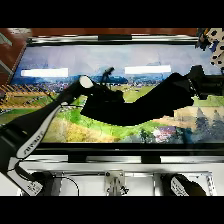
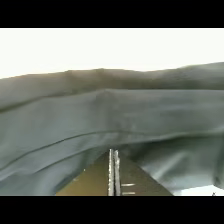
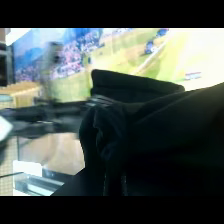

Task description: Fold the shirts.

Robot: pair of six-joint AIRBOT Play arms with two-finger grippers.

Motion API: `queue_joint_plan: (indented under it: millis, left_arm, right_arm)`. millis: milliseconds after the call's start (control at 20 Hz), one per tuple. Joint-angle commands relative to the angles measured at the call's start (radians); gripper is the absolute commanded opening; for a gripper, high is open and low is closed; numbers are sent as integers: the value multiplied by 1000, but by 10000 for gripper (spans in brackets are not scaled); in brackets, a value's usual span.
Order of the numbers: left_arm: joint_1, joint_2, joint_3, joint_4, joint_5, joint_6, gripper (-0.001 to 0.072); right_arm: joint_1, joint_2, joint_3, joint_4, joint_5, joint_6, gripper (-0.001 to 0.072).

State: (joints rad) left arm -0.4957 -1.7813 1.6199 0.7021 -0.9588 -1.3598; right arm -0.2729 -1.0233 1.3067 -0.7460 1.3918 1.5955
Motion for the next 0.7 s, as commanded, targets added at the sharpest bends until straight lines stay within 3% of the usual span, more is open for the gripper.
queue_joint_plan:
  millis: [0, 200, 450, 650]
  left_arm:
    - [139, 158, 0, 63, -114, 19, 36]
    - [318, 377, 0, 63, -166, 21, 37]
    - [523, 604, 0, 66, -309, 20, 37]
    - [607, 726, 0, 138, -395, 20, 37]
  right_arm:
    - [47, -3, 1, -19, -57, 2, 61]
    - [277, -95, 1, -39, -214, -1, 61]
    - [608, -313, 1, 27, -532, -66, 61]
    - [757, -514, 1, 212, -682, -159, 61]
